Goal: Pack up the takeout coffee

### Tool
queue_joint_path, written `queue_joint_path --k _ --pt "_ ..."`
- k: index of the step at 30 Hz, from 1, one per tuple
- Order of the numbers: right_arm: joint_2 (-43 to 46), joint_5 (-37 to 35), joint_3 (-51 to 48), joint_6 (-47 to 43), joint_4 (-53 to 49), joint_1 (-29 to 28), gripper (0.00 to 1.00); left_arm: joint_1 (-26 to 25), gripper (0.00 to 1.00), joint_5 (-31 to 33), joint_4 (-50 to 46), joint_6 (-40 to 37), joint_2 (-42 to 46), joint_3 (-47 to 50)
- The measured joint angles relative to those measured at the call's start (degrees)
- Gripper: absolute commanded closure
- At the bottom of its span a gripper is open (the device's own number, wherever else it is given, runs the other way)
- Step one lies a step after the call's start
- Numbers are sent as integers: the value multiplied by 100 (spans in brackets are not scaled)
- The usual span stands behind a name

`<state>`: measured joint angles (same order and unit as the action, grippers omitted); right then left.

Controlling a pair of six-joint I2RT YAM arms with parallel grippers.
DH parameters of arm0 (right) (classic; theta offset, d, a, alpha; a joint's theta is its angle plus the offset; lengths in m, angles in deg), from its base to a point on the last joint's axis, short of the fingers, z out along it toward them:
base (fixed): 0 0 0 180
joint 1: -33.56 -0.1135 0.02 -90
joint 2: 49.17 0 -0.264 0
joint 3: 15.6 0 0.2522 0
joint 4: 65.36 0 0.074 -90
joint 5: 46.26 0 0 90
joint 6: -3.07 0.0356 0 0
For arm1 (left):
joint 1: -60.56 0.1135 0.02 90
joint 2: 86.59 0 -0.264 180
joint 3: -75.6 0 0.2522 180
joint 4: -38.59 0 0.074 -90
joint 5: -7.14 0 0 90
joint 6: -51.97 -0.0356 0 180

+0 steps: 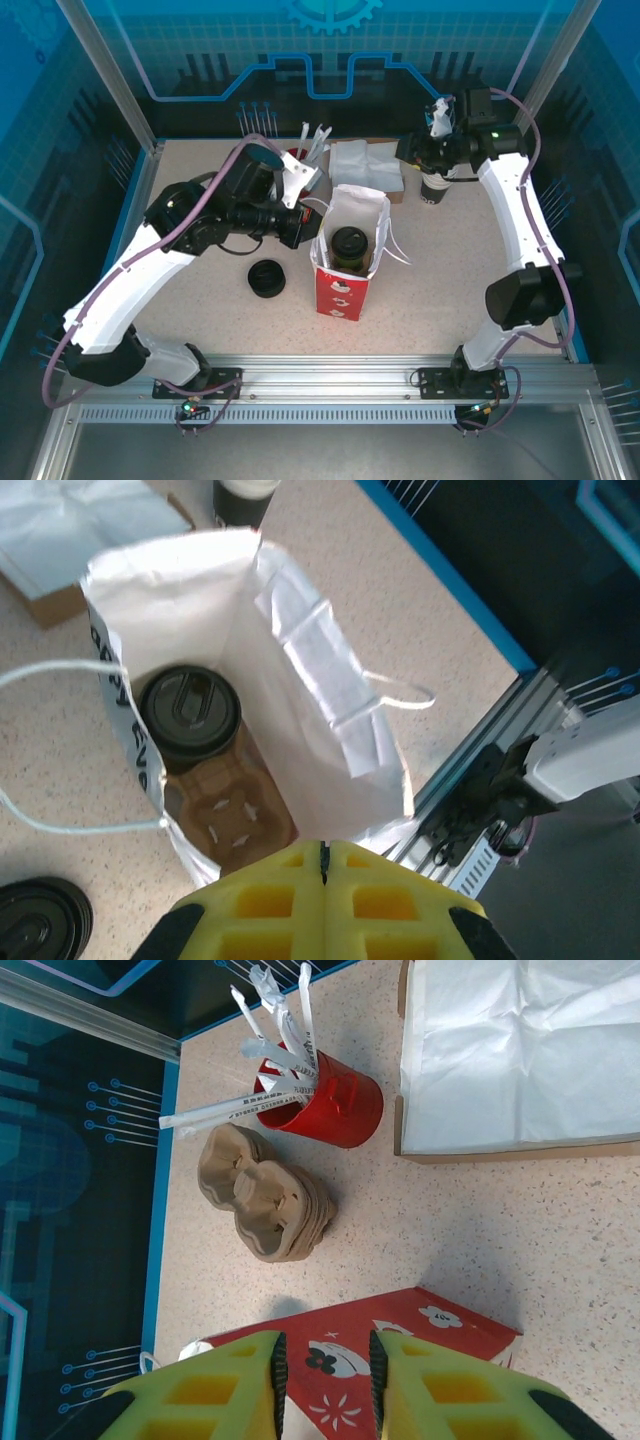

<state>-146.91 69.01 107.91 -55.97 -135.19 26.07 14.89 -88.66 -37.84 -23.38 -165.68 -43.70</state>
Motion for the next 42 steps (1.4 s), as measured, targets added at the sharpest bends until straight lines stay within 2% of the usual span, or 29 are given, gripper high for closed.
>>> queue_joint_path --k 8,10,14,16,18,22,31,42 --pt "-498 -136 413 166 -103 -256 70 0 93 -4 634 155 334 1172" --pt "-627 -177 533 186 -136 -308 69 0 89 -4 756 195 345 1329" --pt "-887 -280 765 188 -186 -420 69 0 77 -4 844 243 345 1392" --pt "-1025 -339 890 186 -216 -485 68 0 60 13 885 247 345 1392" --pt "-1163 -415 1019 184 -249 -540 68 2 49 107 881 247 345 1390" --pt "-1412 -610 1290 181 -358 -636 68 37 37 284 863 212 345 1327" --pt "-1836 -1305 1843 164 -662 -754 68 323 32 411 855 190 345 931" --pt "-2417 -1829 2312 295 -763 -796 62 833 29 470 549 195 284 555"
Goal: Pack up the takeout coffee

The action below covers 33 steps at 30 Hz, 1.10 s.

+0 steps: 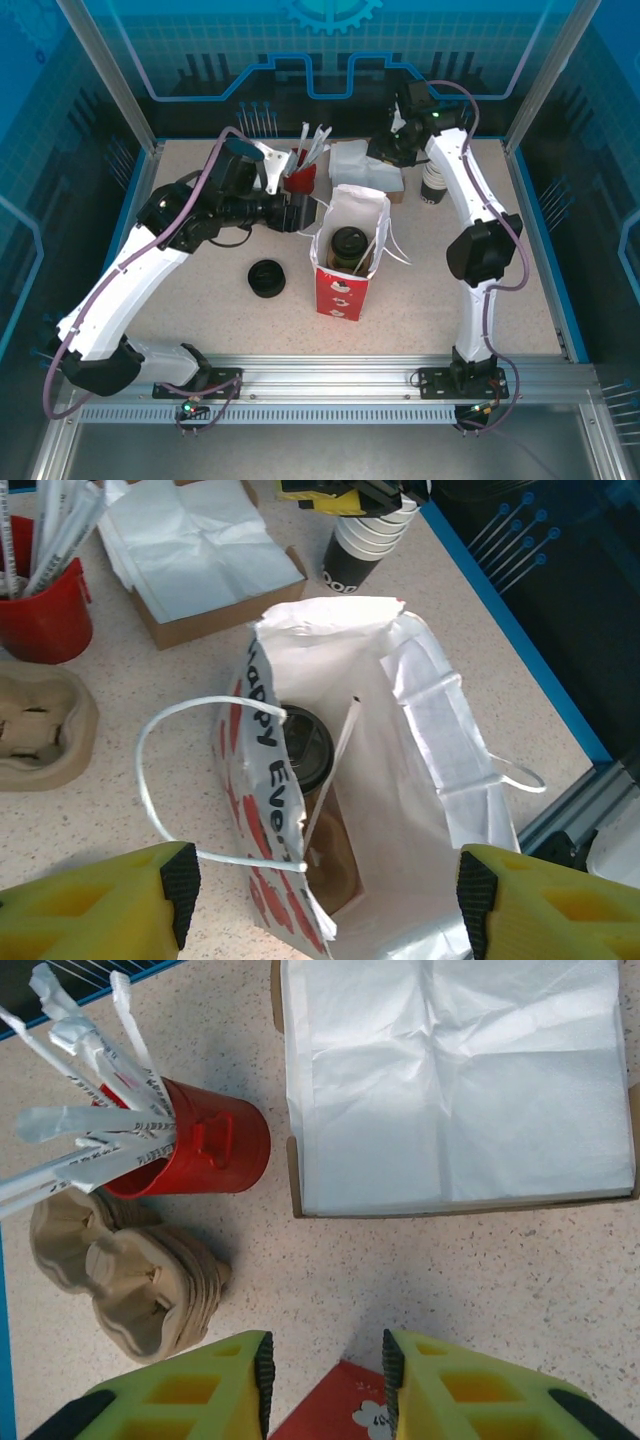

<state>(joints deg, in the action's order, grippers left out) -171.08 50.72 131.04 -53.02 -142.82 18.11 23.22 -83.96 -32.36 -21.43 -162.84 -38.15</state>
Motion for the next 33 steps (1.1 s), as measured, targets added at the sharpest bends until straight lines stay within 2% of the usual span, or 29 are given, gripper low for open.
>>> queue_joint_path --k 9,14,26,29,33 --pt "-619 -229 378 -59 -15 -44 57 490 27 -2 -85 175 9 236" --pt "-957 -551 549 -175 9 -55 54 564 27 0 -192 214 7 293" --pt "-2100 -1414 1121 -793 295 -188 38 726 27 -179 -734 260 -72 245" --pt "-2347 -1495 1228 -933 424 -188 27 726 29 -306 -962 258 -243 96" --pt "-2697 -1565 1569 -1180 551 -188 25 726 30 -428 -1250 254 -415 -55"
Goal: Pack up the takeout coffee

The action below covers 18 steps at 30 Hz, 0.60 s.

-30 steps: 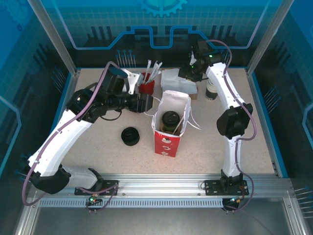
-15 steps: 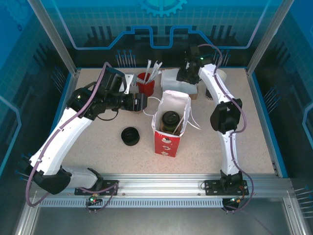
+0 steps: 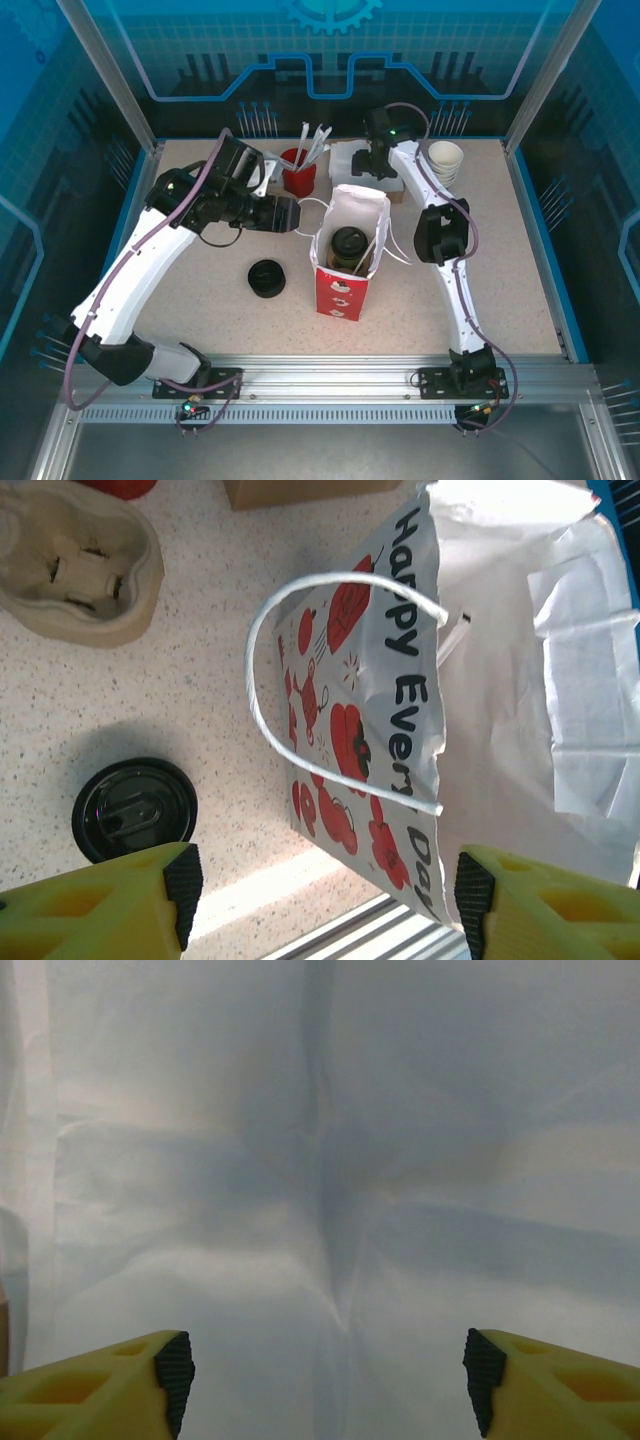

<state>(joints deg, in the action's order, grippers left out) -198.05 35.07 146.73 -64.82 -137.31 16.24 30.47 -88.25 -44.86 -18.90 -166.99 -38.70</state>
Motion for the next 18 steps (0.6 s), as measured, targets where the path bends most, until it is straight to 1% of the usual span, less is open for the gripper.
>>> queue_joint_path --k 3,8,18 --pt "-179 -13 188 -120 70 0 26 0 31 -50 -146 0 -31 -37" --pt "-328 -13 229 -234 260 0 29 0 32 -59 -236 4 -28 -48" --pt "-470 -13 229 -382 599 0 47 0 33 -120 -271 44 -26 -48"
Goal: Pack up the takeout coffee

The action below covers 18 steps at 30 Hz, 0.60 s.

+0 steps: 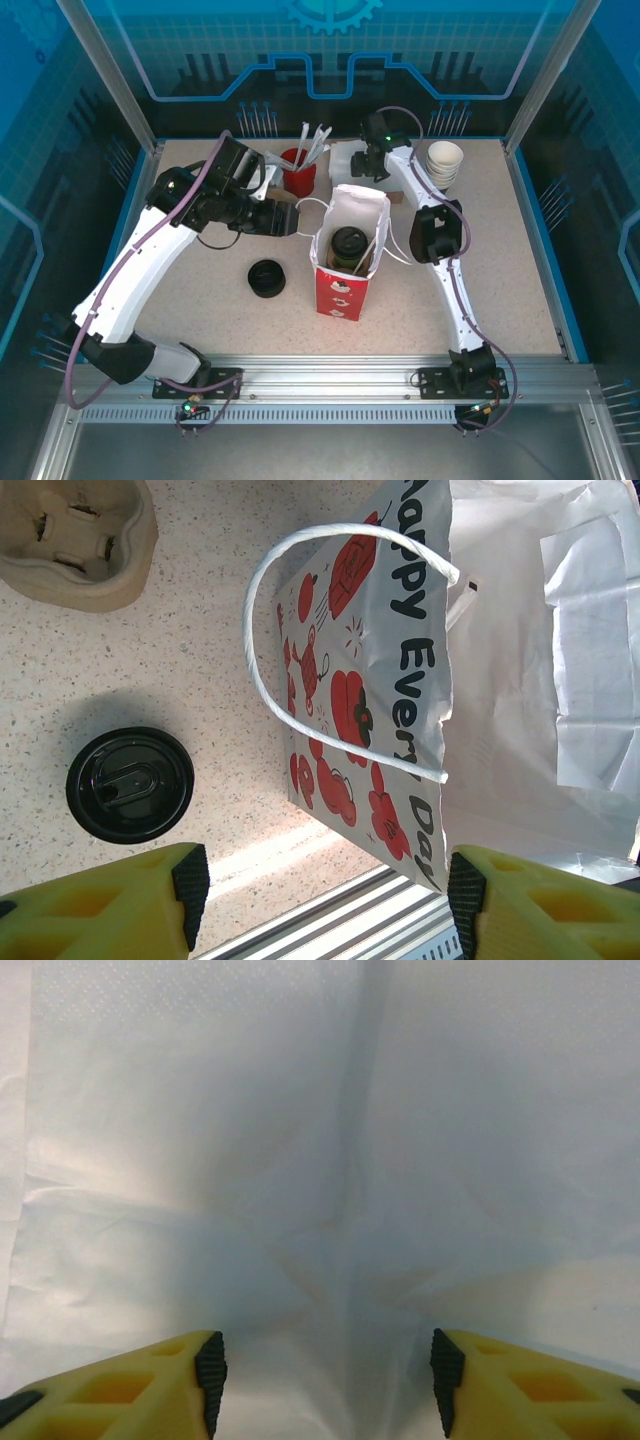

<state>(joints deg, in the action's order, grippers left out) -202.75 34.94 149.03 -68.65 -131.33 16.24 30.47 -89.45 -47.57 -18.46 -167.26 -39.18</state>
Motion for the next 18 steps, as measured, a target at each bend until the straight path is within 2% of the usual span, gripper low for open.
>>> queue_joint_path --k 5,8,15,18 --pt "-37 0 0 -70 90 0 63 0 33 0 2 2 4 2" --pt "-42 17 0 -114 94 0 76 0 34 0 0 4 4 2" --pt "-42 72 0 -125 151 0 92 2 35 -42 0 7 15 2" --pt "-42 87 2 -146 210 0 96 4 35 -63 0 9 31 2"
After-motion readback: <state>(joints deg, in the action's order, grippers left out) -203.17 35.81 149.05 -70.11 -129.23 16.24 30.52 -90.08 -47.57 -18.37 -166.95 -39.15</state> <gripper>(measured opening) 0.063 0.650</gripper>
